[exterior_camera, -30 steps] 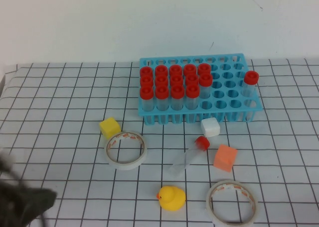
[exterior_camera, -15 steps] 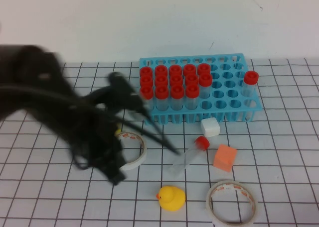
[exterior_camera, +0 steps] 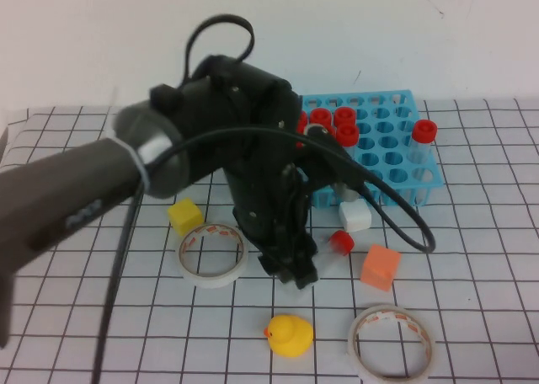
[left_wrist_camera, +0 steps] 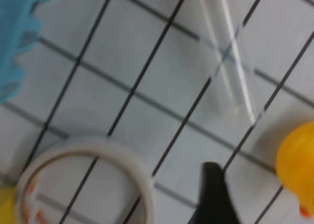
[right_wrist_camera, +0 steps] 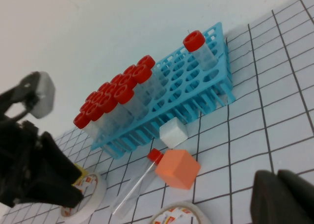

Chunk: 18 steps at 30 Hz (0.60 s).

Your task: Place the test tubes

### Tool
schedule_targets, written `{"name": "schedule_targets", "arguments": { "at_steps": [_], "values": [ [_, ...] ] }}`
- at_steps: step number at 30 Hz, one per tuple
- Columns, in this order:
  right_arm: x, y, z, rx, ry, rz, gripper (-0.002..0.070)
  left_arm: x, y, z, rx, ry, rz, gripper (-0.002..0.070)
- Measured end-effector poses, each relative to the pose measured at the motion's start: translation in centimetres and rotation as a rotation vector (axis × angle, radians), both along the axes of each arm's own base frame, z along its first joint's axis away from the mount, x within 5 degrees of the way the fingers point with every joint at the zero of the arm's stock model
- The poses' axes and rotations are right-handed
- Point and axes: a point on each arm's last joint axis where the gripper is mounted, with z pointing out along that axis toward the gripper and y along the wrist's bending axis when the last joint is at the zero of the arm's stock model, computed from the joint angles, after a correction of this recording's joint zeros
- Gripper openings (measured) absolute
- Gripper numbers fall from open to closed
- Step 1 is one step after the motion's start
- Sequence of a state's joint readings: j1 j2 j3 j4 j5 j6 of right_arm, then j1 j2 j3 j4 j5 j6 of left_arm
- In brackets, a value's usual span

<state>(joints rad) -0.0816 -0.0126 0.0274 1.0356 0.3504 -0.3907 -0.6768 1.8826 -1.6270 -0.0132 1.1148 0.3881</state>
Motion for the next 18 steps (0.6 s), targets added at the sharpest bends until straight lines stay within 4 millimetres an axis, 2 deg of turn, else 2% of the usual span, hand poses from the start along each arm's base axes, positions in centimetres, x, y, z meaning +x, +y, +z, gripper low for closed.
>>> {"name": "schedule_targets", "arguments": {
  "at_steps": [2, 5, 18],
  "values": [
    [0.0, 0.0, 0.0, -0.004, -0.001, 0.001, -0.0001, 0.3, -0.6, -1.0, -0.019, 0.028, 0.006, 0.0436],
    [0.0, 0.0, 0.0, -0.009, -0.003, 0.001, -0.0001, 0.8, -1.2, -2.4, -0.027, 0.041, 0.011, 0.0493],
    [0.0, 0.0, 0.0, -0.051, -0.014, 0.007, -0.0001, 2.6, -2.3, -7.2, 0.004, 0.041, 0.01, 0.0515]
  ]
}}
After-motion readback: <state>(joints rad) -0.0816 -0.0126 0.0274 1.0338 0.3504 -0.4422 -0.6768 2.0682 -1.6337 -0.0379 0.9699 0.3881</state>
